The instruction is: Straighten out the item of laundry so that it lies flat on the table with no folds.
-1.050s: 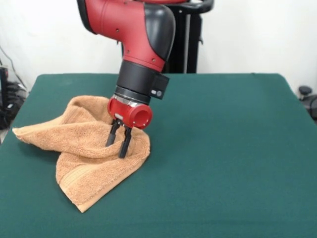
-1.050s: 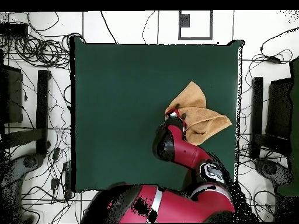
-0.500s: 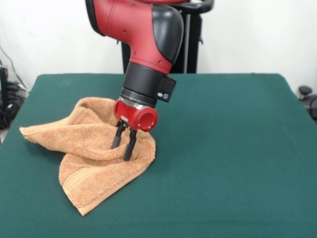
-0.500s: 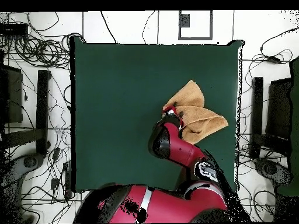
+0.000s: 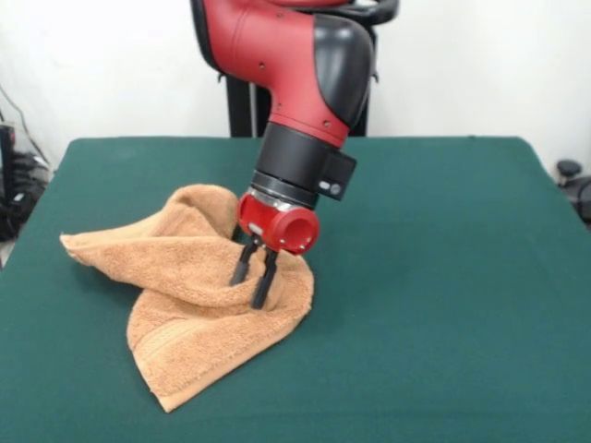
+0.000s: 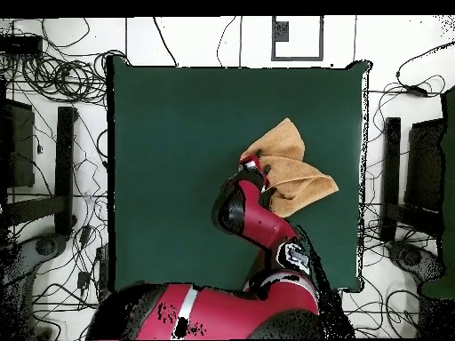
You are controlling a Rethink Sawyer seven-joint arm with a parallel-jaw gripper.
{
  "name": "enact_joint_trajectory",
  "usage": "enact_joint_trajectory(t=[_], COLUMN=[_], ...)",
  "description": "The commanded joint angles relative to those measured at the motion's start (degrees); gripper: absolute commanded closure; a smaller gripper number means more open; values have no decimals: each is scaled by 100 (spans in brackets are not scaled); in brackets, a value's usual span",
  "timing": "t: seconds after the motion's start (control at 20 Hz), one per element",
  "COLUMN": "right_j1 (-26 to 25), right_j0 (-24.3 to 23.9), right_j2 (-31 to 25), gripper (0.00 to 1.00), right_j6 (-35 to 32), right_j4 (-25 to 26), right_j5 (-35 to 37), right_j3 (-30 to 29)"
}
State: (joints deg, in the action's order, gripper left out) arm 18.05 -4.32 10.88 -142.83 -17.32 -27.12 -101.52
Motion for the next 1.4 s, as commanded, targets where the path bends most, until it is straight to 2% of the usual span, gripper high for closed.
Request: enact_joint_trajectory(t=[0.05,0.35,0.9,1.4], right_j1=[-449,-470,-385,-383], right_j0=[503,599,529,653], right_j2=[-851,-934,-997,-965], gripper=[0,0,0,0], right_j6=[-1264,-1244,-1236,-1296], right_j4=[-502,-668,-524,-800], right_j5=[-1,-13,13,52], right_j3=[-76,-134,-265,-274])
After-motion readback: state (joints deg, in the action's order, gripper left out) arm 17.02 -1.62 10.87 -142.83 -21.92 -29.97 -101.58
